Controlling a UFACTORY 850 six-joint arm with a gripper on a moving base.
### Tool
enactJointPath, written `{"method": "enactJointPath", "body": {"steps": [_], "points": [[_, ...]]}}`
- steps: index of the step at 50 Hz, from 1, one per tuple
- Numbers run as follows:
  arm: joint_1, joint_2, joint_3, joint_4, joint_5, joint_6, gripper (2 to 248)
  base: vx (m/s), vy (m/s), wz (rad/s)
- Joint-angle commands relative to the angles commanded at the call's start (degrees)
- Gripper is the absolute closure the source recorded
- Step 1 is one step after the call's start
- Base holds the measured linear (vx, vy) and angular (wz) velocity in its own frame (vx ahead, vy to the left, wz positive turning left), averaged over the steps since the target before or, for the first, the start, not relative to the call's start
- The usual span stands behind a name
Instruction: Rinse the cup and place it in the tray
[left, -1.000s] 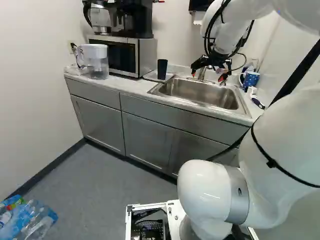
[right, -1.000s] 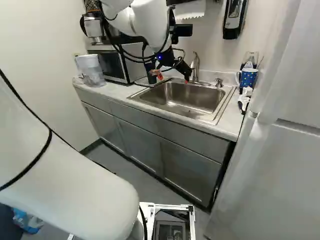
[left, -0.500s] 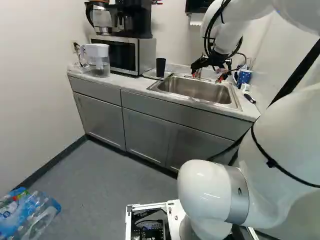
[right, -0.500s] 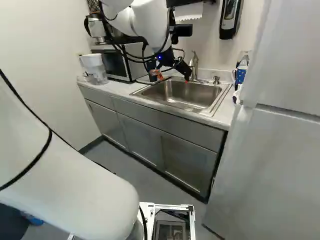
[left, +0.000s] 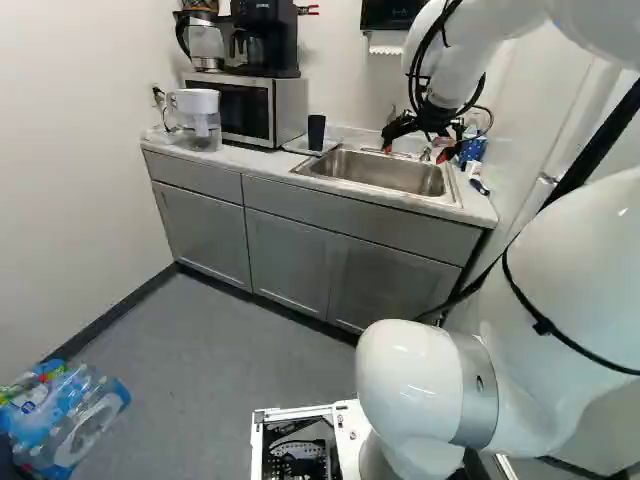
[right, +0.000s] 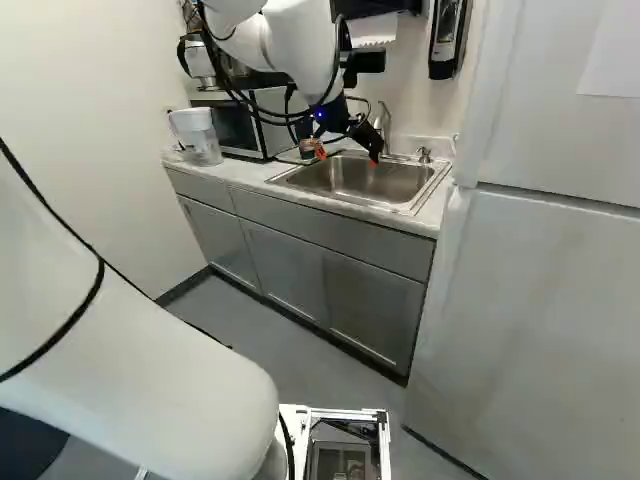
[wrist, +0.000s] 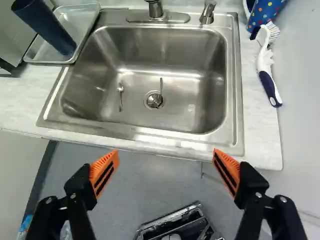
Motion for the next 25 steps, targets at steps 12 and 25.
{"method": "enactJointPath", "body": {"steps": [12,25], "points": [[0.0,0.0,0.0,0.0,0.0,0.0,3,-0.09,-0.001,-0.003],[0.0,0.0,0.0,0.0,0.0,0.0,3,-0.061,-0.002,0.0]]}}
